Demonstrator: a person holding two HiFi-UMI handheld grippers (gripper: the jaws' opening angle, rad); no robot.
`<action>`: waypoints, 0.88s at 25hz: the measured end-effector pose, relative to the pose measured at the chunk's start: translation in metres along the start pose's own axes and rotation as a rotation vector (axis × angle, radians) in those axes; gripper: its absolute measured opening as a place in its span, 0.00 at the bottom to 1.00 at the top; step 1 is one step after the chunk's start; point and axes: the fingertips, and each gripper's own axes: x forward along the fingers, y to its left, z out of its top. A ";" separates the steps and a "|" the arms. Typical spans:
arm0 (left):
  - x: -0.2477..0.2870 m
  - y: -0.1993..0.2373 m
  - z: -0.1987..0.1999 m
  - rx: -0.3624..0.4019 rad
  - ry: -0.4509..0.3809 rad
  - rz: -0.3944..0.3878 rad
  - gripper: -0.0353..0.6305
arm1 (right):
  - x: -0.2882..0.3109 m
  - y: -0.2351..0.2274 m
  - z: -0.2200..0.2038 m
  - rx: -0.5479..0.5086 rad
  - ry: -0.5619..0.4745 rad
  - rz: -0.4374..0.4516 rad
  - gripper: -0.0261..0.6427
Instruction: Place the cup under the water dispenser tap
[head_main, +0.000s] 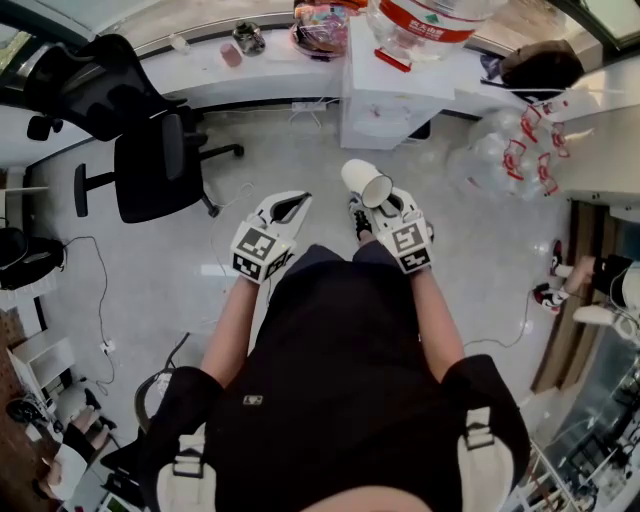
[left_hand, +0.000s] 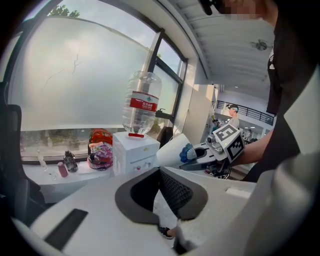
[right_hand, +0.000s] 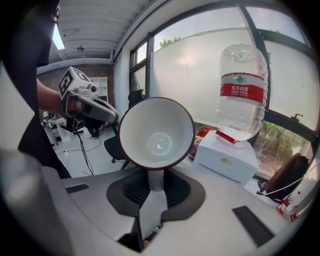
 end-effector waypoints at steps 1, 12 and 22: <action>0.007 0.002 0.002 -0.007 0.003 0.004 0.05 | 0.003 -0.006 -0.003 -0.001 0.011 0.009 0.10; 0.081 0.029 0.016 -0.088 0.007 0.073 0.05 | 0.039 -0.076 -0.042 -0.043 0.136 0.138 0.10; 0.112 0.044 0.000 -0.168 0.049 0.174 0.05 | 0.079 -0.117 -0.083 -0.098 0.233 0.256 0.10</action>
